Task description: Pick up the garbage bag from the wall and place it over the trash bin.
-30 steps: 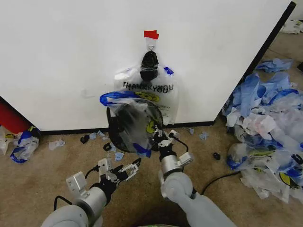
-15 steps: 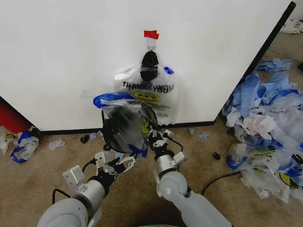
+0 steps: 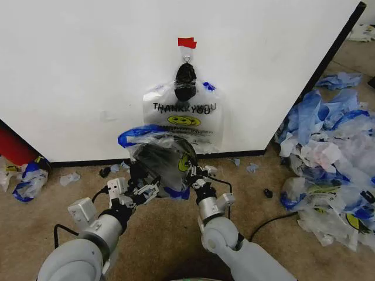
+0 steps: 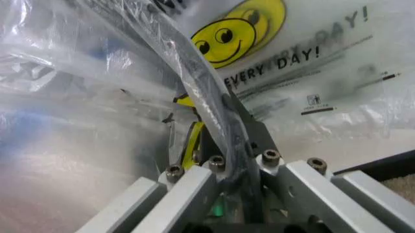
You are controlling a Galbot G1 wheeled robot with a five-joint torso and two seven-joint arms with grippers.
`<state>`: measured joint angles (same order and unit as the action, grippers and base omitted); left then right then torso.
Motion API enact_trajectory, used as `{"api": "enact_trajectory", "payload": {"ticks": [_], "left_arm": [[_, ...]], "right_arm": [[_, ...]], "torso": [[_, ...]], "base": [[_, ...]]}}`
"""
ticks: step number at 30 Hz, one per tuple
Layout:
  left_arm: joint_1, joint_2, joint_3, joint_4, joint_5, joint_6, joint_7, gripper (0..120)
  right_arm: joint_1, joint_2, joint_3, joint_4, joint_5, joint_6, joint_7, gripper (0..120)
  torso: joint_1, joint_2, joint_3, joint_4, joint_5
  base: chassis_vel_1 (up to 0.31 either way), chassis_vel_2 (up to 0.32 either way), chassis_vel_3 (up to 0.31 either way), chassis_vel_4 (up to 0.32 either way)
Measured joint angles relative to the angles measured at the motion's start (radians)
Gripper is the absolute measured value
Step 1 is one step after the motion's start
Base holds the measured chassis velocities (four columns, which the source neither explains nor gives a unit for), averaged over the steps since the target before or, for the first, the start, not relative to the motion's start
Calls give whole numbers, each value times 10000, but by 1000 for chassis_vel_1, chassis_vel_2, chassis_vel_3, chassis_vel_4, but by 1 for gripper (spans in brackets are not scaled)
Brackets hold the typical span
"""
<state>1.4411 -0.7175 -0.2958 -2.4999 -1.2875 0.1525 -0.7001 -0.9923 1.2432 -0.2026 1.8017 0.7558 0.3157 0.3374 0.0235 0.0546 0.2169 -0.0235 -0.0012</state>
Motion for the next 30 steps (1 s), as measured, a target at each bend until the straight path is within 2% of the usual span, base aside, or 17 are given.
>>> {"api": "enact_trajectory", "payload": {"ticks": [14, 19, 20, 30], "left_arm": [[-294, -201, 246, 0, 133, -30, 133, 99], [-295, -286, 310, 2, 135, -88, 232, 91], [-284, -303, 313, 3, 135, -101, 246, 86], [-134, -254, 354, 6, 139, -124, 395, 63]], "right_arm": [[-39, -156, -100, 386, 165, -43, -39, 0], [-63, -99, -97, 319, 166, -32, -81, 0], [-67, -92, -92, 283, 166, -24, -104, 0], [12, -57, -29, -72, 268, -5, -235, 0]], "torso": [[0, 0, 0, -1, -1], [0, 0, 0, -1, 0], [0, 0, 0, -1, 0], [0, 0, 0, -1, 0]], "base": [[0, 0, 0, 0], [0, 0, 0, 0], [0, 0, 0, 0], [0, 0, 0, 0]]}}
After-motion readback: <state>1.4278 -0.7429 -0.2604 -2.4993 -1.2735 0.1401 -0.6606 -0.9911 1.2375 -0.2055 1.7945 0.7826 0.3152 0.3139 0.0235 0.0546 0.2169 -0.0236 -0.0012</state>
